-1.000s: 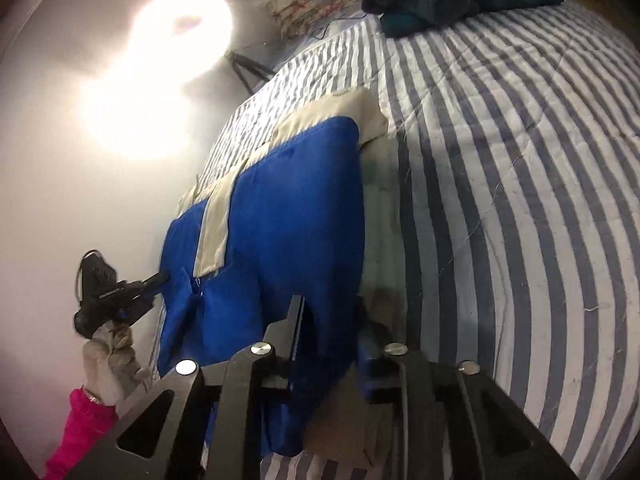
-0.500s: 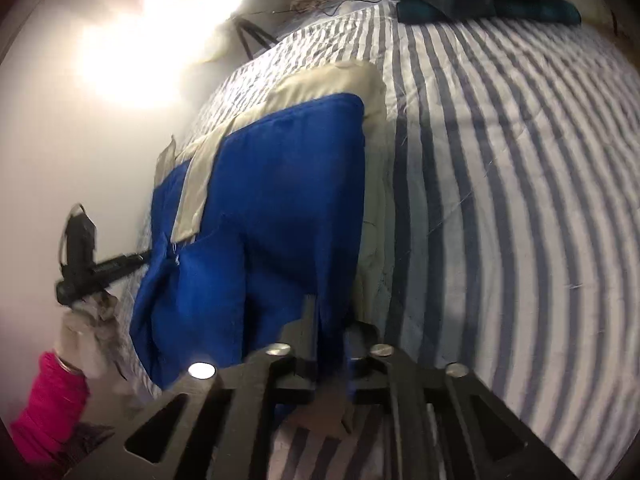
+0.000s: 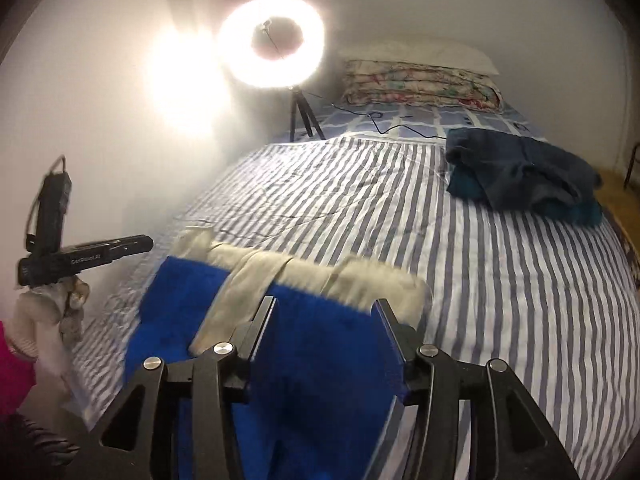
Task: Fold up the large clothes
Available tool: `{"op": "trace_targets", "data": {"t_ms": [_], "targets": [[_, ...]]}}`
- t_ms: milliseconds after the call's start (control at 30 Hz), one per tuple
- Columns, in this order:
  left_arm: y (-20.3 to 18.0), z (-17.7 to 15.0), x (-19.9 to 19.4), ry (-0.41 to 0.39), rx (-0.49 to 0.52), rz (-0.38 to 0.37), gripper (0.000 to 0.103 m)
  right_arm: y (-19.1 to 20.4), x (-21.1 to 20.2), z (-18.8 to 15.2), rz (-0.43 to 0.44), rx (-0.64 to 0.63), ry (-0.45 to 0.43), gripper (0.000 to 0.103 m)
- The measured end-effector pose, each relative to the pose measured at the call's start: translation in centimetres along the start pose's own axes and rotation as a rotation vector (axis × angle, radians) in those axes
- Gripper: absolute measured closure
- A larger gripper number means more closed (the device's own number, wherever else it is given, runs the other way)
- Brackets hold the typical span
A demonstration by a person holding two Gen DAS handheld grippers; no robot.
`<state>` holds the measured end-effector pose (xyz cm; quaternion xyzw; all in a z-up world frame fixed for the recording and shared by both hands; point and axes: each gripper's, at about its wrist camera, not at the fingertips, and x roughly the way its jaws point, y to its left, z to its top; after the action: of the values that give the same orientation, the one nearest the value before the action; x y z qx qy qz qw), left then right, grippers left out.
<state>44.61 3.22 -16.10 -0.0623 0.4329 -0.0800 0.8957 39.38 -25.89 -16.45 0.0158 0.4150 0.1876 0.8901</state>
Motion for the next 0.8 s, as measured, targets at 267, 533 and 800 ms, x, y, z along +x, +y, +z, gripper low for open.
{"op": "trace_targets", "data": {"t_ms": [267,533,800], "targets": [[1.1,-0.1,8.0,0.118,-0.023,0.017,0.085,-1.4,8.0,0.3,-0.038,-0.026,0.135,0.062],[2.2,-0.8,9.5,0.119,-0.029,-0.041,0.084,-1.8,10.3,-0.9,-0.053,-0.039,0.196,0.062],[3.8,-3.4,1.6,0.091,-0.012,-0.051,0.084,-1.0,2.1,-2.8,0.026,-0.01,0.178,0.062]]}}
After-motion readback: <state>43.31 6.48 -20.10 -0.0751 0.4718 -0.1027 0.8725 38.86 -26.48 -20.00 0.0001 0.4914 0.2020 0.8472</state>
